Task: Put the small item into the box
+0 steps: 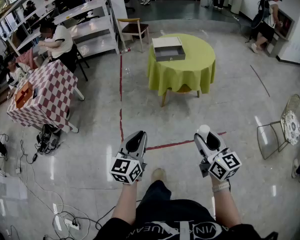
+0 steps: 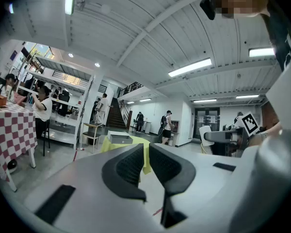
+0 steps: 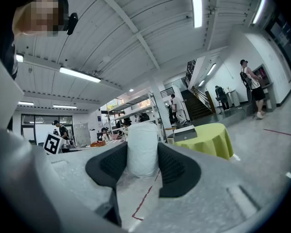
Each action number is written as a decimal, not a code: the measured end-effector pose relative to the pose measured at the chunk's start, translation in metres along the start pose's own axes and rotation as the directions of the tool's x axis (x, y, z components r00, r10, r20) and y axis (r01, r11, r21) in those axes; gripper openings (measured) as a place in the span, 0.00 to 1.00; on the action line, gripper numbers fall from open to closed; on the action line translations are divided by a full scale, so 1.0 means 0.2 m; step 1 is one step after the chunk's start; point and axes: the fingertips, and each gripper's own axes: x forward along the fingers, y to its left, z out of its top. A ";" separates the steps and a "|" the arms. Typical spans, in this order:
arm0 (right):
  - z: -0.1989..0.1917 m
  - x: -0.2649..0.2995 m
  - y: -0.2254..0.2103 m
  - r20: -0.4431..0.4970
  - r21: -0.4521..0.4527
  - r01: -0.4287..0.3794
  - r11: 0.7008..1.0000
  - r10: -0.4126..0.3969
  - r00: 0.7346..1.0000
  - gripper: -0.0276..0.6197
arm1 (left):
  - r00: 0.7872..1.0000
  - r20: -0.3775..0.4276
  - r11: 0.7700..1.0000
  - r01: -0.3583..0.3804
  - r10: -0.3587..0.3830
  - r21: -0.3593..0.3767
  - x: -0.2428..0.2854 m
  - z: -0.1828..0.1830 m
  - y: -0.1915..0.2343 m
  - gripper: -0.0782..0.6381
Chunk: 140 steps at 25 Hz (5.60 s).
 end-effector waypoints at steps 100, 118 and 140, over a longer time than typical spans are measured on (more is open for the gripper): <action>0.30 2.39 -1.85 -0.114 0.206 -0.053 0.977 0.078 0.990 0.33 | 0.991 -0.134 0.997 0.000 -0.011 -0.082 2.70 0.12 1.28 0.16; 0.26 2.76 -1.98 -0.177 0.217 -0.015 0.976 0.055 0.983 0.34 | 0.984 -0.162 0.993 0.051 -0.069 -0.110 3.07 0.11 1.57 0.16; 0.20 3.13 -2.01 -0.395 -0.004 -0.166 0.986 0.151 0.906 0.34 | 0.984 -0.176 0.994 -0.041 0.023 -0.104 3.11 0.08 1.76 0.16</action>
